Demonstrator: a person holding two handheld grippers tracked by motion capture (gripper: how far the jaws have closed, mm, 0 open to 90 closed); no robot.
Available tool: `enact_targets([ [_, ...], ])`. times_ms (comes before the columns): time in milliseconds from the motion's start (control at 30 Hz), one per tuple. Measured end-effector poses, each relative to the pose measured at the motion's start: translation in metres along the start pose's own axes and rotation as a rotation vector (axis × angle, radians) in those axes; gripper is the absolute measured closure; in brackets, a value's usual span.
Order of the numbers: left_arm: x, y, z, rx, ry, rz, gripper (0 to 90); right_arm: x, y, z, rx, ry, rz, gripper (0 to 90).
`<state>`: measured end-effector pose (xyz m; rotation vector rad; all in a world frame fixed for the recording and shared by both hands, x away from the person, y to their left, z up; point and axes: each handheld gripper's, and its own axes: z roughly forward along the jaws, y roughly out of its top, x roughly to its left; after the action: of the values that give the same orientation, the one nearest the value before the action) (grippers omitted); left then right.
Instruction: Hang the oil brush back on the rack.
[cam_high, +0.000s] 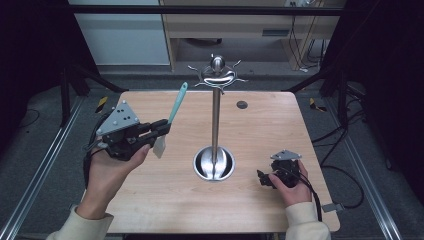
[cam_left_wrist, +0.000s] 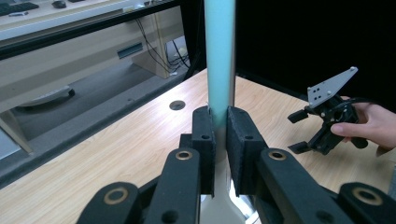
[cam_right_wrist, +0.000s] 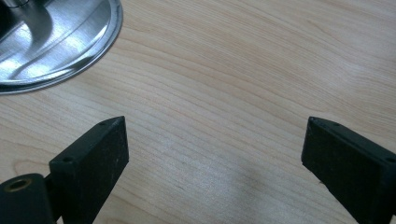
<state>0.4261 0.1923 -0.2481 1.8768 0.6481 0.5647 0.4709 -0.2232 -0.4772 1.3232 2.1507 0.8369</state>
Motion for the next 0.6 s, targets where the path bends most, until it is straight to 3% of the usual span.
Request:
enact_targets([
  [600,-0.0032,0.0047,0.0064,-0.005,-0.036,-0.006,81.9,0.0000,-0.0001,-0.0003,0.005,0.005,0.002,8.0],
])
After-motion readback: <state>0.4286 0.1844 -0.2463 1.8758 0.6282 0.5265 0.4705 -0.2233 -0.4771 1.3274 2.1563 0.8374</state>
